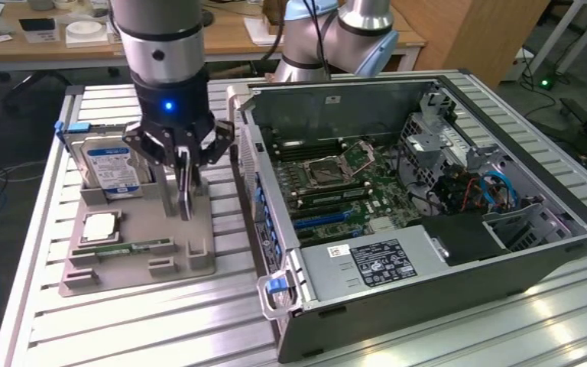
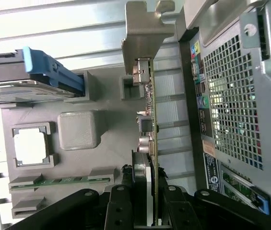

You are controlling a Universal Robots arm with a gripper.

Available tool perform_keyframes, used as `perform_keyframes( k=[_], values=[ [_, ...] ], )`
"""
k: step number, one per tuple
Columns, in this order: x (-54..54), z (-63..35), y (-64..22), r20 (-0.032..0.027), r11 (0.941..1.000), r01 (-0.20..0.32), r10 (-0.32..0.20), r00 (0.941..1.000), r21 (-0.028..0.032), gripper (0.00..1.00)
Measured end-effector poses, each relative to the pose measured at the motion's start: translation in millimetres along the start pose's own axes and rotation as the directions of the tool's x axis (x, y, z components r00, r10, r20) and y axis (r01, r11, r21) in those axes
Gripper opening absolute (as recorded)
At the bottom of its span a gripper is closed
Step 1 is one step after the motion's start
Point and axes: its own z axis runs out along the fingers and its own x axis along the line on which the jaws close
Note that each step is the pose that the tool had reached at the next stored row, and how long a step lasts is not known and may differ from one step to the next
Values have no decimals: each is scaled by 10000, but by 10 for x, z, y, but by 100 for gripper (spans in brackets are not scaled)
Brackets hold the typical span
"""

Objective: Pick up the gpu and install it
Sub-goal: 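Pick up the gpu and move the gpu toward the slot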

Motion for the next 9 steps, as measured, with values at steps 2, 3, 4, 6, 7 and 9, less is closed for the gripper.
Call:
perform_keyframes(
  k=[2, 3, 4, 6, 7, 9],
  values=[
    [-1, -89, 4, 1, 10000, 3, -3, 10000, -1, 28],
    [-1, -134, 5, -1, 10000, 9, -9, 10000, 0, 28],
    [-1, -156, 6, -1, 10000, 32, -32, 10000, -2, 28],
    [-1, -163, 6, -7, 9998, 222, -222, 9998, -5, 28],
    [-1, -163, 6, -15, 9993, 375, -376, 9993, -5, 28],
    [-1, -165, 6, -29, 9979, 647, -647, 9979, -4, 28]
  ],
)
